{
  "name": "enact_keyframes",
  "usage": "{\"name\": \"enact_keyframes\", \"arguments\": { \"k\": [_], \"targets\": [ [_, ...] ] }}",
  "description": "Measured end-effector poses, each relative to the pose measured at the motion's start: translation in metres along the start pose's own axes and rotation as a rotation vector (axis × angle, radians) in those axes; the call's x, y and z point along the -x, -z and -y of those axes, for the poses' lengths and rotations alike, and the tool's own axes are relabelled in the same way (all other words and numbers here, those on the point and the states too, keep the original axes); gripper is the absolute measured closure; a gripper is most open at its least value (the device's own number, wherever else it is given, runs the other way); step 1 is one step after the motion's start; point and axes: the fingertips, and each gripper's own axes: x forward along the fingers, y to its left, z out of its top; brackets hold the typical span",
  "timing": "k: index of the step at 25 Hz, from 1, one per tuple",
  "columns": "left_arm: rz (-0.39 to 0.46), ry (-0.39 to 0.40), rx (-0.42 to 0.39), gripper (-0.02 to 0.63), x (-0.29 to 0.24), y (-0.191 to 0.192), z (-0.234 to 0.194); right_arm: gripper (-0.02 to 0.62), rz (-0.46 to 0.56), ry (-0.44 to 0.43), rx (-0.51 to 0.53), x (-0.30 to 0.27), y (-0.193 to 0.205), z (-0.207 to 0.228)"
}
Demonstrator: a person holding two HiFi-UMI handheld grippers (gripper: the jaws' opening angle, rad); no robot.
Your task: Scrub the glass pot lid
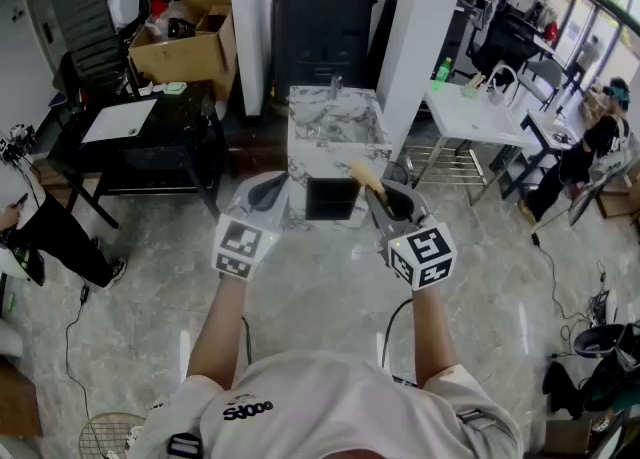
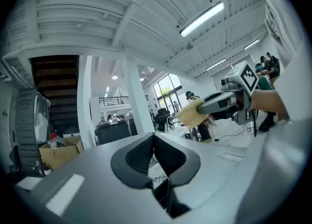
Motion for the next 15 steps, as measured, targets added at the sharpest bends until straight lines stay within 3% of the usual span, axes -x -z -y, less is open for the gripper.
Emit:
{"name": "enact_keyframes", "arguments": {
  "k": [15],
  "targets": [
    [-0.033, -0.020, -0.006, 0.595, -0.044, 0.004, 0.036, 0.548, 0.037, -0.028, -0.054, 0.017, 0.017, 0.051]
  ]
}}
